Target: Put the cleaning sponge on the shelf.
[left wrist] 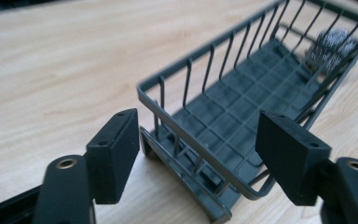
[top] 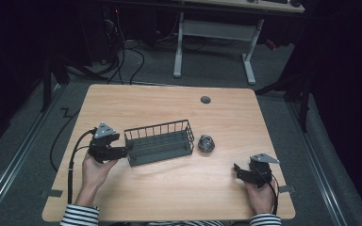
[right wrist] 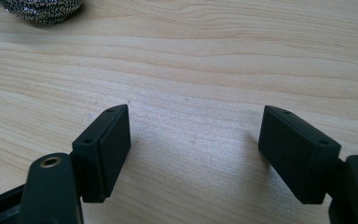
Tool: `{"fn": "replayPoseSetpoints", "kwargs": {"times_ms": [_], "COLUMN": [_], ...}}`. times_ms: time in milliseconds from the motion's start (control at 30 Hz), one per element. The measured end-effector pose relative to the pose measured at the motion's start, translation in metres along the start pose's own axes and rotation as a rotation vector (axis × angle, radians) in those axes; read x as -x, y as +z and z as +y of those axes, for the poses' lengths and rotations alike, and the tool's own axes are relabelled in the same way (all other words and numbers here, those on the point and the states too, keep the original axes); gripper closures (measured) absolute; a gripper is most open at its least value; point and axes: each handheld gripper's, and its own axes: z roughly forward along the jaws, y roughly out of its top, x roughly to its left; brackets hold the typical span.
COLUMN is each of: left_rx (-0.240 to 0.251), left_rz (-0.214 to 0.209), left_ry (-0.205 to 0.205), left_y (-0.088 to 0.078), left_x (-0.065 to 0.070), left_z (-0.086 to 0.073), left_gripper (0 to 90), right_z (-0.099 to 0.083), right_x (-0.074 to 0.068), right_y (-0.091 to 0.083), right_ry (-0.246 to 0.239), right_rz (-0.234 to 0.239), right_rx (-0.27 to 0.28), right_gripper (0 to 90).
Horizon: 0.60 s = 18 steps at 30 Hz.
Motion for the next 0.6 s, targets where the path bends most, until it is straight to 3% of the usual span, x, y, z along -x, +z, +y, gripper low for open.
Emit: {"fn": "replayPoseSetpoints", "kwargs": {"times_ms": [233,600], "left_rx": [0.063,0.063], "left_rz": [0.023,0.074], "left_ry": [-0.023,-0.068], "left_y": [-0.022,-0.041], "left_x": [-0.009,-0.028], "left_z": [-0.007,-0.037], "left_gripper": [28.3,28.3], "right_z": [0.000,0.000], "right_x": [0.000,0.000], "right_y": [0.000,0.000], "right_ry": [0.000,0.000], "right_rz": [0.000,0.000], "right_rx": [0.000,0.000], "right_gripper": [25.3,25.4]}}
